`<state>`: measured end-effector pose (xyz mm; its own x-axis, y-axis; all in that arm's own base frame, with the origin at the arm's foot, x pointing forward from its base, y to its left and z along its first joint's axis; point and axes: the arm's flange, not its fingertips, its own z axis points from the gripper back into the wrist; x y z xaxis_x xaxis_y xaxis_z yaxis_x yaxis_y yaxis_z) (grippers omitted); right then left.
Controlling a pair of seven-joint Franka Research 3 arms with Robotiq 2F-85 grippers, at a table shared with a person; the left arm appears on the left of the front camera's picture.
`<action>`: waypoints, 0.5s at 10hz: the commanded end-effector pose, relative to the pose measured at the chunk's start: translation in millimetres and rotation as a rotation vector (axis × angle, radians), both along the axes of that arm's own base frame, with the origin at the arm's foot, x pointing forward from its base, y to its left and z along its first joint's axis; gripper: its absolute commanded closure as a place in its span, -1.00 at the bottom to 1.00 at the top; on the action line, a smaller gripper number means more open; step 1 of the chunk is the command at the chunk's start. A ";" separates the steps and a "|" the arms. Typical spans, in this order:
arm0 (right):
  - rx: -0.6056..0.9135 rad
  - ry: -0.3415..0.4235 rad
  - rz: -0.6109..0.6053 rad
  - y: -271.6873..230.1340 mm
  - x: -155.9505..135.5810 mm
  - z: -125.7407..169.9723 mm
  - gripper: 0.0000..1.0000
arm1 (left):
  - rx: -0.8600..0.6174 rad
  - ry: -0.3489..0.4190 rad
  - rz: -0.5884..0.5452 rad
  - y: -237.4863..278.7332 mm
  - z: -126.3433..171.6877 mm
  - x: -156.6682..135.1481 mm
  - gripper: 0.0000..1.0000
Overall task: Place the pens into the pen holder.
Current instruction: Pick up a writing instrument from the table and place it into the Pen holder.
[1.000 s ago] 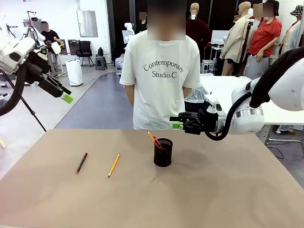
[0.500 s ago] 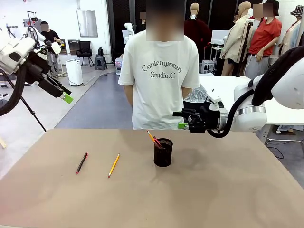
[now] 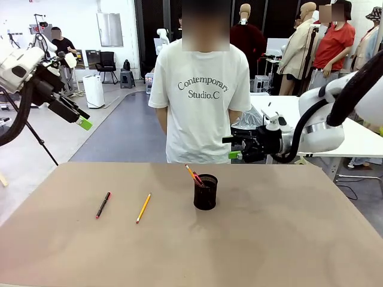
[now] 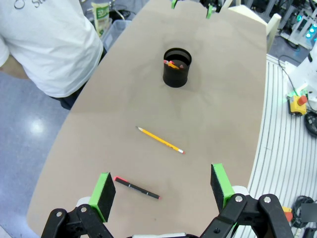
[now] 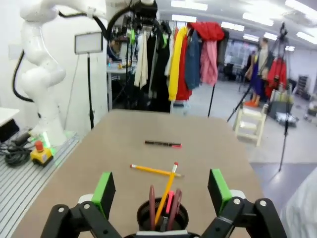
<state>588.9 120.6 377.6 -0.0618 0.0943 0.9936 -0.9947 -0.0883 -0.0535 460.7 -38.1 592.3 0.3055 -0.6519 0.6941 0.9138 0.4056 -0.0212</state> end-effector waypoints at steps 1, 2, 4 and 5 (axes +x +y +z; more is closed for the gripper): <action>-0.192 0.068 -0.033 1.3 -13.2 28.4 -1.00 | -0.003 -0.004 -0.003 0.2 0.8 -0.4 -1.00; -0.274 0.084 -0.056 -3.6 -12.9 44.1 -1.00 | -0.003 -0.004 -0.003 0.2 0.8 -0.4 -1.00; -0.399 0.096 -0.060 -11.9 -19.5 70.7 -1.00 | -0.003 -0.004 -0.003 0.2 0.8 -0.4 -1.00; -0.473 0.103 -0.084 -18.9 -19.1 84.1 -1.00 | -0.003 -0.004 -0.003 0.2 0.8 -0.4 -1.00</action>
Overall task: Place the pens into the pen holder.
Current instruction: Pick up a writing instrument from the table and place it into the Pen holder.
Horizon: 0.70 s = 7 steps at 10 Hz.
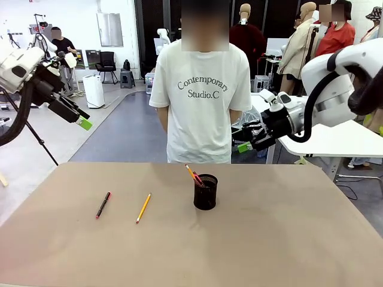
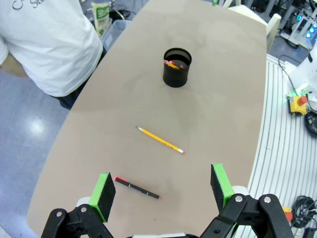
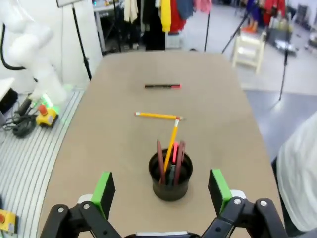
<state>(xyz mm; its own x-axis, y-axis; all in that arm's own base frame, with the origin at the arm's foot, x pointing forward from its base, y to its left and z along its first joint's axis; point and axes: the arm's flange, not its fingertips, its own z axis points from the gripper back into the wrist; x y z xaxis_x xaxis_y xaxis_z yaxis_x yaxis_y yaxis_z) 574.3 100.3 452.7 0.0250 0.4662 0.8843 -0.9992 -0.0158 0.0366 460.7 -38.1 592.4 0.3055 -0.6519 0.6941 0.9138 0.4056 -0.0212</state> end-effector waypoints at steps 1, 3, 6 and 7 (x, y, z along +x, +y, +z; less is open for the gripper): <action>-0.138 0.027 -0.031 -8.0 -6.4 21.5 -1.00 | -0.003 -0.004 -0.003 0.2 0.8 -0.4 -1.00; -0.179 0.055 -0.021 -25.9 -7.9 39.7 -1.00 | -0.003 -0.004 -0.003 0.2 0.8 -0.4 -1.00; -0.214 0.000 -0.070 -49.8 -17.5 67.9 -1.00 | -0.003 -0.004 -0.003 0.2 0.8 -0.4 -1.00; -0.218 -0.017 -0.090 -58.1 -21.2 74.0 -1.00 | -0.003 -0.004 -0.003 0.2 0.8 -0.4 -1.00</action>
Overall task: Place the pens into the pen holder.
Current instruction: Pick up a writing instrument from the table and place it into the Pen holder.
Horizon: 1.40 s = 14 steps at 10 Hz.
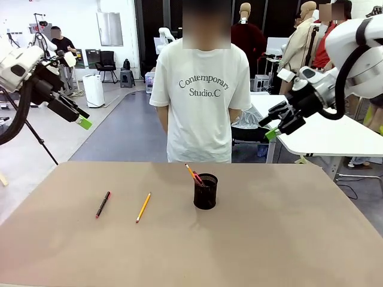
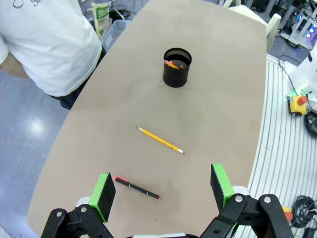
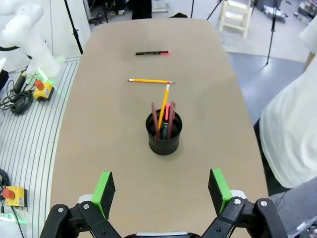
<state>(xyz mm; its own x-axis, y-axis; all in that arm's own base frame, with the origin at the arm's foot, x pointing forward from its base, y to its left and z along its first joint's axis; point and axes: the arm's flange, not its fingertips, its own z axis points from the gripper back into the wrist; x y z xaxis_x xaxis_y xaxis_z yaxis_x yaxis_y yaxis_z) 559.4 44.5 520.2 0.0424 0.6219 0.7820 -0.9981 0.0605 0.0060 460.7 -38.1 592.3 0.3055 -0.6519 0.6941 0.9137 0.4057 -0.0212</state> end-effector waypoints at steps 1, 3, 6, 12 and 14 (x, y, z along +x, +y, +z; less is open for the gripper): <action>-0.012 -0.016 -0.011 -7.8 -6.9 5.3 -1.00 | -0.003 -0.004 -0.003 0.1 0.8 -0.4 -1.00; 0.000 0.000 0.000 0.0 0.0 0.0 -1.00 | -0.003 -0.004 -0.003 0.1 0.8 -0.4 -1.00; 0.000 0.000 0.000 0.0 0.0 0.0 -1.00 | -0.003 -0.004 -0.003 0.1 0.8 -0.4 -1.00; 0.000 0.000 0.000 0.0 0.0 0.0 -1.00 | -0.003 -0.004 -0.003 0.1 0.8 -0.4 -1.00; 0.000 0.000 0.000 0.0 0.0 0.0 -1.00 | -0.003 -0.004 -0.003 0.1 0.8 -0.4 -1.00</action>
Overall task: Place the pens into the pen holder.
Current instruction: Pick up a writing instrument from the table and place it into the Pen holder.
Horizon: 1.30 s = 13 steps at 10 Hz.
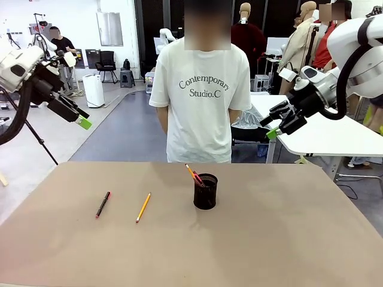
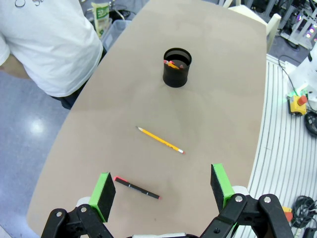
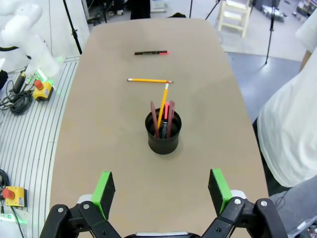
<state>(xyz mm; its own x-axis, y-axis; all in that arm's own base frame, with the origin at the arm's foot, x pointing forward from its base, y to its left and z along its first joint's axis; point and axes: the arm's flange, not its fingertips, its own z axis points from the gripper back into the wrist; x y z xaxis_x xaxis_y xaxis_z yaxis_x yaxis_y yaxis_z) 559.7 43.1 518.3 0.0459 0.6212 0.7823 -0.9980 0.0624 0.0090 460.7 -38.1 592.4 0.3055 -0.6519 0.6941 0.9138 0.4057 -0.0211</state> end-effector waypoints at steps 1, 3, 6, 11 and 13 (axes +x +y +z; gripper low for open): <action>-0.001 -0.003 0.002 1.3 -0.3 1.9 -1.00 | 0.000 0.000 0.000 0.0 0.0 0.0 -1.00; -0.001 -0.003 0.002 1.3 -0.3 1.9 -1.00 | 0.289 0.050 0.188 -18.9 -1.1 0.6 -1.00; -0.001 -0.003 0.002 1.3 -0.3 1.9 -1.00 | 0.492 0.130 0.438 -50.0 -28.8 5.2 -1.00; -0.001 -0.003 0.002 1.3 -0.3 1.9 -1.00 | 0.495 0.127 0.475 -100.3 -91.3 -4.5 -1.00; -0.001 -0.003 0.002 1.3 -0.3 1.9 -1.00 | 0.551 0.146 0.497 -98.6 -81.3 -3.7 -1.00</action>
<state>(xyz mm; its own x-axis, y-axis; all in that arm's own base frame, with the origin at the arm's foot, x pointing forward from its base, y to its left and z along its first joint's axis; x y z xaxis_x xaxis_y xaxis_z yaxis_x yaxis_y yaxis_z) 559.6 43.2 518.5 0.0457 0.6211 0.7824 -0.9980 0.0624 0.0087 455.3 -146.0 503.6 0.7108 -0.6597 0.2441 0.6330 0.7512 0.1869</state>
